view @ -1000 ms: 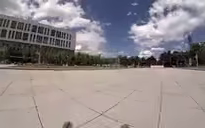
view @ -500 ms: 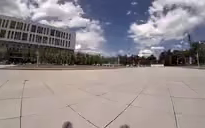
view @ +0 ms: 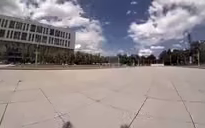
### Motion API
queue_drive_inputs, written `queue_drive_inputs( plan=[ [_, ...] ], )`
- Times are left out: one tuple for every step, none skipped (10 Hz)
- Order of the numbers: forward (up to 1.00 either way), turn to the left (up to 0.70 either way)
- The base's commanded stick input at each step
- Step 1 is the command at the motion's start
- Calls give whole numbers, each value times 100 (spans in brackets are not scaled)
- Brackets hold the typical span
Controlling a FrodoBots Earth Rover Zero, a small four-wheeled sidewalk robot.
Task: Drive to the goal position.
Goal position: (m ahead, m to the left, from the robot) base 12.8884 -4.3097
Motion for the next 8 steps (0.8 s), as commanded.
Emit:
queue_drive_inputs(
  plan=[
    [70, 0],
    [70, 0],
    [70, 0],
    [70, 0],
    [70, 0],
    [70, 0],
    [70, 0],
    [70, 0]
  ],
)
